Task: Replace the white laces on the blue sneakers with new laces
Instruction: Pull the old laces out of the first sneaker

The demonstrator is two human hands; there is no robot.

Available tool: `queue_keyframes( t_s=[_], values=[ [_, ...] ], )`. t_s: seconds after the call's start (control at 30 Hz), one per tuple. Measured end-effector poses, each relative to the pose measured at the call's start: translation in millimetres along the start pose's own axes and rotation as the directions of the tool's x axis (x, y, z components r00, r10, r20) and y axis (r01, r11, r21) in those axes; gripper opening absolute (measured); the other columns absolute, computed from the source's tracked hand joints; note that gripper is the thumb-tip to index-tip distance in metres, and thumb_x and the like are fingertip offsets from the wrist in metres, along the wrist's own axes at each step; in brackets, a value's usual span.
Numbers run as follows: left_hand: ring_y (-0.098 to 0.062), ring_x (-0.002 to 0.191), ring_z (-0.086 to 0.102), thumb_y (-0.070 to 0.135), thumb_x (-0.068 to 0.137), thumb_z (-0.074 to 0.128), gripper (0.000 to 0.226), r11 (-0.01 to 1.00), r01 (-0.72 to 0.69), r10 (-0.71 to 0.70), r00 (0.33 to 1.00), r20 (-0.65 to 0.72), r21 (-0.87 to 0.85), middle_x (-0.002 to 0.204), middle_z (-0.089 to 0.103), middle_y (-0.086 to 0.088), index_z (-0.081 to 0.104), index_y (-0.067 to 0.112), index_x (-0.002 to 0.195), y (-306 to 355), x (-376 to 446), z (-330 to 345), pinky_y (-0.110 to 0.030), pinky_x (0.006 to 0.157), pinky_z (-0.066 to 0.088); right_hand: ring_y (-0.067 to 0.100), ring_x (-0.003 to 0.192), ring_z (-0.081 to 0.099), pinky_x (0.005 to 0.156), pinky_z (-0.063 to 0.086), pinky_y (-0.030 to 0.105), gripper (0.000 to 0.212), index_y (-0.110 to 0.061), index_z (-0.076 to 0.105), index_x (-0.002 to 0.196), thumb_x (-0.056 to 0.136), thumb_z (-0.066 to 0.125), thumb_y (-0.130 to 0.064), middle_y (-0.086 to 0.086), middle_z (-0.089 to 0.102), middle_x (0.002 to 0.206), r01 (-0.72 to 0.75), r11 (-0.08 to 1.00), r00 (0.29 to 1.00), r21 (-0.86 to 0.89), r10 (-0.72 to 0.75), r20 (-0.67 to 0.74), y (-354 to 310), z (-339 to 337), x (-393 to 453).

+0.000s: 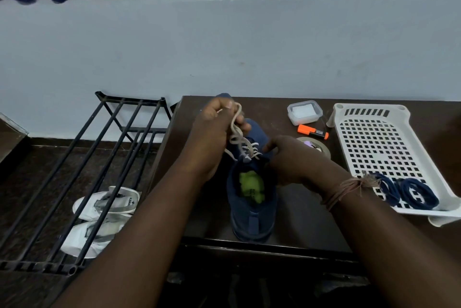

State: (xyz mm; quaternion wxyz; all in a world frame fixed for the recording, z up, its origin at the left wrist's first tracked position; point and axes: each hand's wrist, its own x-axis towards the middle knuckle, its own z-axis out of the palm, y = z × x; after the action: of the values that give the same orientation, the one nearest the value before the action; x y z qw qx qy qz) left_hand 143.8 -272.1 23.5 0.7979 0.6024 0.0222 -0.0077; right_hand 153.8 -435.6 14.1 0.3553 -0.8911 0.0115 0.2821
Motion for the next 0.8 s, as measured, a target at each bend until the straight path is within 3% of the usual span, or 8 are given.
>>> queue_keyframes(
  t_s=[0.07, 0.17, 0.3, 0.37, 0.47, 0.6, 0.7, 0.8],
  values=[
    [-0.018, 0.067, 0.062, 0.015, 0.109, 0.042, 0.020, 0.984, -0.032, 0.025, 0.999, -0.041, -0.174, 0.074, 0.056, -0.003, 0.053, 0.012, 0.091, 3, 5, -3, -0.030, 0.065, 0.055, 0.032, 0.097, 0.068, 0.086, 0.059, 0.048, 0.027, -0.010, 0.061, 0.117, 0.091, 0.064, -0.007, 0.017, 0.064, 0.108, 0.016, 0.999, 1.000, -0.030, -0.016, 0.010, -4, 0, -3],
    [-0.024, 0.091, 0.072, 0.012, 0.108, 0.042, 0.019, 0.973, -0.019, 0.011, 0.999, -0.036, -0.231, 0.090, 0.071, -0.008, 0.059, 0.007, 0.102, 5, 7, -5, -0.035, 0.086, 0.060, 0.030, 0.096, 0.067, 0.086, 0.058, 0.047, 0.027, -0.009, 0.063, 0.115, 0.088, 0.066, -0.007, 0.015, 0.065, 0.108, 0.091, 0.993, 0.996, -0.072, -0.092, -0.006, -7, 2, -7],
    [-0.029, 0.135, 0.054, -0.005, 0.104, 0.034, 0.038, 0.929, 0.116, 0.019, 0.933, 0.360, -0.350, 0.140, 0.059, -0.019, 0.053, 0.000, 0.136, 3, -4, 4, -0.038, 0.113, 0.044, 0.014, 0.085, 0.064, 0.070, 0.055, 0.022, 0.028, -0.017, 0.063, 0.107, 0.082, 0.073, -0.010, 0.002, 0.065, 0.098, 0.264, 0.963, 0.964, -0.057, -0.266, -0.021, -6, 2, -8],
    [-0.020, 0.128, 0.060, -0.010, 0.100, 0.039, 0.044, 0.998, -0.022, 0.041, 0.955, 0.295, -0.065, 0.135, 0.066, -0.010, 0.061, 0.006, 0.133, 4, -4, 5, -0.033, 0.108, 0.049, 0.017, 0.087, 0.066, 0.074, 0.054, 0.022, 0.016, -0.009, 0.067, 0.102, 0.086, 0.071, -0.010, 0.008, 0.070, 0.094, 0.293, 0.950, 0.956, 0.109, -0.294, -0.002, -4, 2, -7],
    [-0.006, 0.102, 0.069, 0.000, 0.098, 0.052, 0.035, 0.862, -0.070, 0.108, 0.993, -0.046, 0.502, 0.111, 0.075, 0.009, 0.073, 0.021, 0.116, 3, 0, -5, -0.020, 0.086, 0.054, 0.026, 0.089, 0.070, 0.088, 0.058, 0.046, 0.021, -0.012, 0.072, 0.091, 0.094, 0.064, -0.032, 0.011, 0.074, 0.090, 0.224, 0.921, 0.974, 0.319, -0.202, -0.100, 3, 2, 3],
    [-0.003, 0.066, 0.064, 0.019, 0.089, 0.071, 0.007, 0.658, 0.076, -0.029, 0.997, -0.075, 0.749, 0.080, 0.071, 0.008, 0.070, 0.026, 0.089, -2, -4, -21, -0.029, 0.067, 0.057, 0.031, 0.083, 0.071, 0.080, 0.058, 0.056, 0.035, -0.013, 0.064, 0.091, 0.086, 0.069, -0.048, 0.013, 0.072, 0.086, 0.173, 0.972, 0.969, 0.162, -0.137, -0.207, 11, 3, 14],
    [-0.009, 0.072, 0.067, 0.027, 0.084, 0.077, 0.009, 0.436, 0.101, -0.211, 0.978, -0.007, 0.894, 0.080, 0.072, 0.004, 0.070, 0.022, 0.083, -2, -14, -20, -0.030, 0.071, 0.056, 0.017, 0.091, 0.067, 0.079, 0.059, 0.041, 0.061, -0.020, 0.052, 0.121, 0.077, 0.078, -0.052, 0.003, 0.067, 0.107, 0.183, 0.979, 0.971, 0.091, -0.165, -0.172, 6, 5, 9],
    [-0.011, 0.083, 0.066, 0.025, 0.084, 0.075, 0.009, 0.310, 0.065, -0.202, 0.979, -0.001, 0.948, 0.087, 0.070, 0.006, 0.068, 0.024, 0.090, -4, -15, -23, -0.027, 0.073, 0.054, 0.013, 0.106, 0.055, 0.082, 0.047, 0.027, 0.082, -0.026, 0.046, 0.137, 0.068, 0.087, -0.045, -0.001, 0.050, 0.126, 0.277, 0.953, 0.951, -0.119, -0.290, -0.108, -1, 11, 2]
  ],
)
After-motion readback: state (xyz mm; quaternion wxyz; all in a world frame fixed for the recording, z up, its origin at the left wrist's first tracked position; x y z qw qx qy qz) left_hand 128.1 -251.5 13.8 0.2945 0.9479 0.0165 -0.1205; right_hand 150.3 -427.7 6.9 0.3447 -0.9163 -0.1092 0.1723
